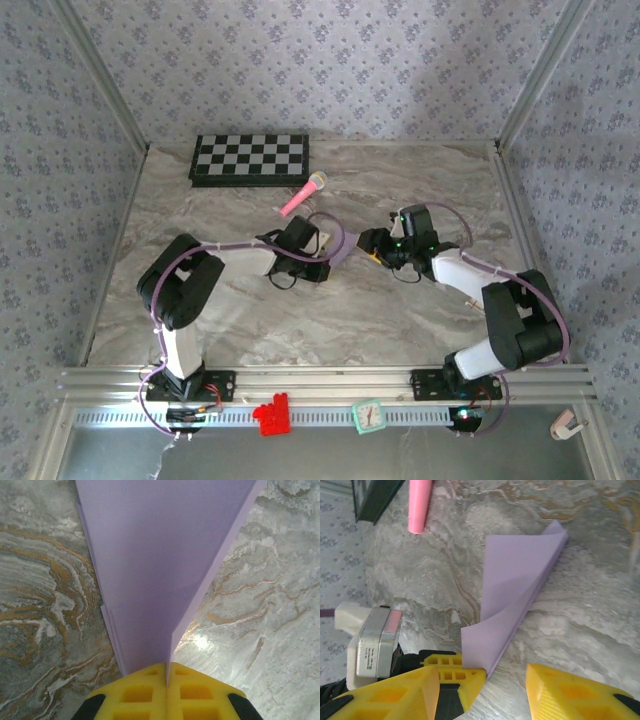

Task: Fold a paper plane with a square sheet of paper (pick it up from the middle)
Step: Fold the wing for the fifth time at the center of the table.

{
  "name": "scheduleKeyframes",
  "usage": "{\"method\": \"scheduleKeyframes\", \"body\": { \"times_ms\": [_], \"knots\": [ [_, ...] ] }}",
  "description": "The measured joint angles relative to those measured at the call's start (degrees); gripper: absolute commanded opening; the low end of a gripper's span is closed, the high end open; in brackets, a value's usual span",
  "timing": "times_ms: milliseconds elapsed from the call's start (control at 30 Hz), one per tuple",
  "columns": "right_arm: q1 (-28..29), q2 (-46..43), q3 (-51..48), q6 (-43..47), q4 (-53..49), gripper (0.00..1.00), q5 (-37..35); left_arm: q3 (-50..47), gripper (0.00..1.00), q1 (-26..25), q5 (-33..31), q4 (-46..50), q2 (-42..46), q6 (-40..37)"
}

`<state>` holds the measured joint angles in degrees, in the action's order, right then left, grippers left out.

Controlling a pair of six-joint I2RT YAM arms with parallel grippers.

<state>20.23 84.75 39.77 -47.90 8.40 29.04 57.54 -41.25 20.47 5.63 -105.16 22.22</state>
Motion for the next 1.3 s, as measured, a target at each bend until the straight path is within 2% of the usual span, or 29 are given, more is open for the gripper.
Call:
{"method": "scheduleKeyframes", "body": {
  "times_ms": [433,767,1067,1300],
  "knots": [
    [5.11,12.15,1.14,0.11,9.92,0.36,5.77,0.15,0.01,3.06,6.23,0.17,-1.62,4.02],
    [6.23,18.01,4.76,-0.74,14.25,0.34,8.74,0.09,0.05,3.87,8.5,-0.52,-2.21,5.33],
    [6.91,21.29,7.26,-0.74,15.37,0.34,9.84,-0.35,0.16,4.31,9.6,-1.44,-2.21,5.97],
    [6.93,22.29,7.76,-0.96,15.45,0.33,9.9,-0.39,0.13,4.52,10.38,-1.77,-2.47,6.4]
  ]
}}
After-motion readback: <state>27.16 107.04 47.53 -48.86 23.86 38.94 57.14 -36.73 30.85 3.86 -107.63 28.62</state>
